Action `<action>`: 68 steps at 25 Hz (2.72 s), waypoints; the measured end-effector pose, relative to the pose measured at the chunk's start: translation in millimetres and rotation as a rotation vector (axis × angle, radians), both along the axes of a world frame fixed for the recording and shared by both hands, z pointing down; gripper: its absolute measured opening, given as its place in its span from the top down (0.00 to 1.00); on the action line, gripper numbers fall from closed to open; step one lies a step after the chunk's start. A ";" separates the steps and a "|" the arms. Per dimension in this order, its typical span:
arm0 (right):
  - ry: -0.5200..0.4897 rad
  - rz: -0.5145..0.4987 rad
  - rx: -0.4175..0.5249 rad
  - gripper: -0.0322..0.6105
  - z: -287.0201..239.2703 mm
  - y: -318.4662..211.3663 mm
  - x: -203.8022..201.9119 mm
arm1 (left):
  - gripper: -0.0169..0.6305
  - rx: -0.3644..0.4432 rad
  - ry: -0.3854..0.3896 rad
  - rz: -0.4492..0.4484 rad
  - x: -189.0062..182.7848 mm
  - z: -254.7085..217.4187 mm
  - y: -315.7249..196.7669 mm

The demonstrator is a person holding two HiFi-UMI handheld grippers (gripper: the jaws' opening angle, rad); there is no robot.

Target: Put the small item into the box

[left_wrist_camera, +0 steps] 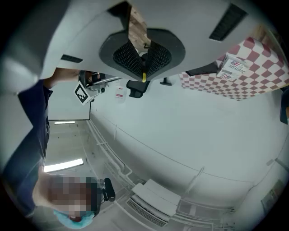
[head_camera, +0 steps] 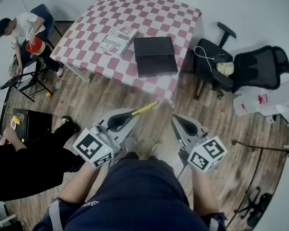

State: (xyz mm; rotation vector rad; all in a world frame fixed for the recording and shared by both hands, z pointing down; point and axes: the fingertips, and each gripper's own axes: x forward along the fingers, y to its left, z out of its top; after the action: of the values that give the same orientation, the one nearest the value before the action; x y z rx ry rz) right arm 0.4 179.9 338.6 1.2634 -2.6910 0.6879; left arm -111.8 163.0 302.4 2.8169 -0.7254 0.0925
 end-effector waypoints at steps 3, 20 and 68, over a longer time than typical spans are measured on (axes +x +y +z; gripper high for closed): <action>0.003 0.001 0.001 0.93 1.2 -2.7 -0.9 | 0.90 -0.002 -0.001 -0.001 -0.8 2.4 -2.5; 0.000 -0.025 -0.002 0.93 4.4 -0.7 5.6 | 0.90 -0.015 -0.010 -0.011 9.9 6.0 -0.4; 0.025 0.016 -0.088 0.92 40.1 -195.6 18.7 | 0.90 -0.093 -0.038 0.053 30.3 64.6 -212.8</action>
State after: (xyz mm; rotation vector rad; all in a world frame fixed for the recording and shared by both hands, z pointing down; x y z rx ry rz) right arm 19.1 -15.7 378.7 1.2646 -2.6027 0.7780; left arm -81.5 -49.8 367.0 2.7533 -0.6370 0.1843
